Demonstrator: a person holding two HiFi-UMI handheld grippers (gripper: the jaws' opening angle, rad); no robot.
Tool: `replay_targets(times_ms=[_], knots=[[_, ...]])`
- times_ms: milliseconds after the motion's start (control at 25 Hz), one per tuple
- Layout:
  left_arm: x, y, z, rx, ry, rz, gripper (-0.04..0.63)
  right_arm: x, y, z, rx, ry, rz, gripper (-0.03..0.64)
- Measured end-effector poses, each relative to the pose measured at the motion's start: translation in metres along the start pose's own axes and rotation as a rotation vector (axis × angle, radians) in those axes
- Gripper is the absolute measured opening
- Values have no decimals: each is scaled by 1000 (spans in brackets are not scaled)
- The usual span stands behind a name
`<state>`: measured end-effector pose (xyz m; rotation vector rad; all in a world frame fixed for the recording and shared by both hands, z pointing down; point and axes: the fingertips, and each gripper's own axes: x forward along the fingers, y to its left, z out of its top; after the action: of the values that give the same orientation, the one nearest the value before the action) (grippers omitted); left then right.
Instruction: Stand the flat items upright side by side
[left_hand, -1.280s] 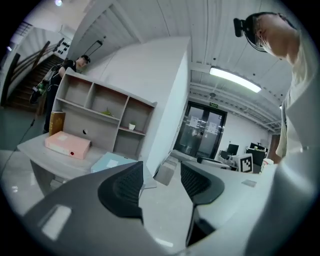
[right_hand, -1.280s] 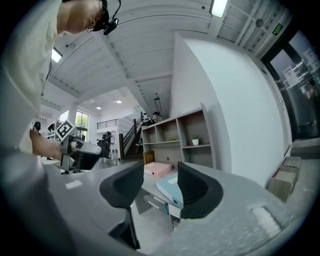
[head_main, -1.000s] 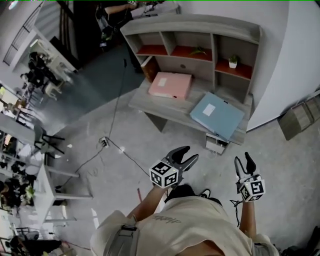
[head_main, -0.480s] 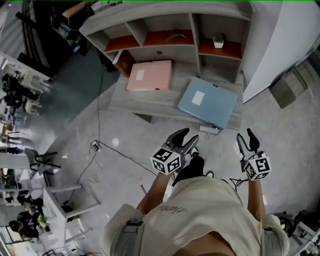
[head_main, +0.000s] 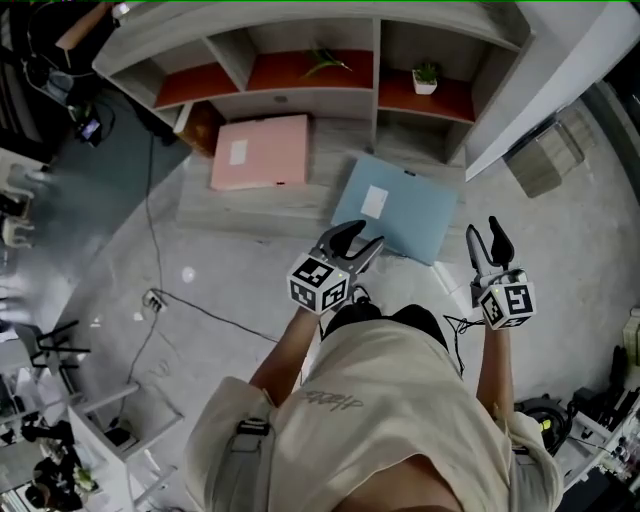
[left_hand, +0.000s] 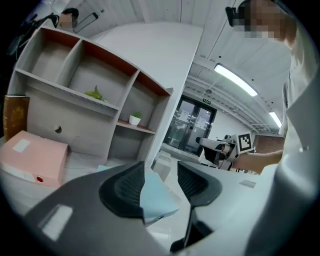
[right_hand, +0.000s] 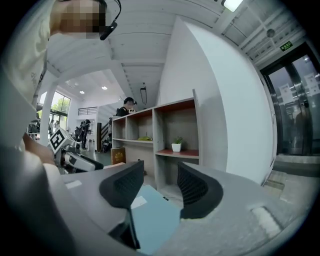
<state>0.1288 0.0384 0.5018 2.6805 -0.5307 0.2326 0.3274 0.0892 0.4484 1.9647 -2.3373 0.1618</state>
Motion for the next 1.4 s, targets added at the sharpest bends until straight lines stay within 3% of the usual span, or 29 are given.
replay_targets(times_ms=[240,400,560,880,1240,1400], knots=[[7,20,-14,-75,30,-30,219,24,10,-35,10,139,20,207],[3,39,-33,-147,57,-6,219,53,2,-39,-53,221,90,209],[3,57,-54,-182,90,53,225,92,-14,-50,-78,294,172,217],[6,81,-99,-368,136,232,241,168,-22,-98,-110,426,358,221],[40,81,-171,-837,149,361,300,220,-20,-175,-145,623,651,225],[57,78,-188,-970,137,400,310,234,-11,-206,-161,710,793,253]])
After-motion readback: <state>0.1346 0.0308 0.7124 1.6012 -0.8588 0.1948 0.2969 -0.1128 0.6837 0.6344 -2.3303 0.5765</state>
